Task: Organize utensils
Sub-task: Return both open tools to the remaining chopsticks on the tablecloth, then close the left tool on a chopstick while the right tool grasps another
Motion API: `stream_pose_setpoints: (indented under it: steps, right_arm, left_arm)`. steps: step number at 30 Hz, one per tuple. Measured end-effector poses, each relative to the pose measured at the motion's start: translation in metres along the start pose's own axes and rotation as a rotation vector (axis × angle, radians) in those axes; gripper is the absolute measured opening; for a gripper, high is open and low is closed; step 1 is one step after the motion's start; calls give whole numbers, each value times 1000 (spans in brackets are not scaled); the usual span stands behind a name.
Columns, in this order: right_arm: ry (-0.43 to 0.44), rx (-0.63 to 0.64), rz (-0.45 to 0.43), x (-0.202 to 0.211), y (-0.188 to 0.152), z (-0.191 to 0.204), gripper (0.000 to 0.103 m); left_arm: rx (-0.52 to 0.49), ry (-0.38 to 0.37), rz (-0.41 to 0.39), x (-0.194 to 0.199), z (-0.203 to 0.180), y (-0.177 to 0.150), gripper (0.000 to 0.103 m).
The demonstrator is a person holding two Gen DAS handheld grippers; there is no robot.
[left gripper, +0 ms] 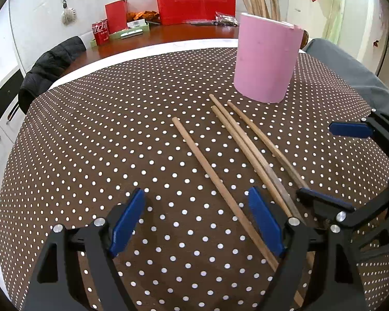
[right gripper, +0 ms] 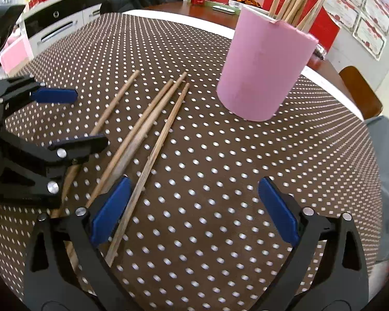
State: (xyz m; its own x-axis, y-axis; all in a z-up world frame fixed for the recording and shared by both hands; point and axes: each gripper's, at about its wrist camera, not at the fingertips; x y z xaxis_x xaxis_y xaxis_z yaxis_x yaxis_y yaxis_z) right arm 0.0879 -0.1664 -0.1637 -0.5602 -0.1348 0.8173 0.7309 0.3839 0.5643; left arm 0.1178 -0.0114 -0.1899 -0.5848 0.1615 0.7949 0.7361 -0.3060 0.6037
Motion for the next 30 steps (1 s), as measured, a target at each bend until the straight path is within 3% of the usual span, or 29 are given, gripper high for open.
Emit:
stream_pose_setpoints:
  steps: [3,10,16,19,20,21,25,30]
  right_arm:
    - [7,-25,5,0,-2,-9,89]
    - [38,-83,-29,-3,2,-13,76]
    - [91,-127,-42,-7,10,-7,59]
    - [98,-106,-40,-7,13,2,32]
    - [98,-94,-37,-6,14,5,16]
    - [101,-87,-34,-5,14,7,8]
    - [146,-133,-49,-2,10,-2,6]
    - [210,-195,-136,18,7,-21,6]
  left_arm:
    - [7,-12,-4,-2,1,2,77]
    - [-16,-7,-22,-5,-4,12,36]
    - [-31,-22,-3,-5,-10,14,26]
    - [-65,-28,5,-3,-18,13,10]
    - [-67,-27,8,-2,-20,11,8]
    - [-68,-28,10,-2,-20,11,6]
    - [-28,-31,-3,3,-14,8,5]
    - [57,-32,-75,17,3,9,5]
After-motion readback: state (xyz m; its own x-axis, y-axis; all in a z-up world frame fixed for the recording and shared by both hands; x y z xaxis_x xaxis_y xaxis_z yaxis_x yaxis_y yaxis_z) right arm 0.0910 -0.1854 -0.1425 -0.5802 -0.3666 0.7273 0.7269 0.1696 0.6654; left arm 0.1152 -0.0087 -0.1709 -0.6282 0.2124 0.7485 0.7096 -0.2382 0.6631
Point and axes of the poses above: each gripper's, at about its wrist camera, not at the fingertips, and x roughly against the way its jaws point, z to its left, y to its top, and after that the axes turned 4 degrees about -x, right-handed
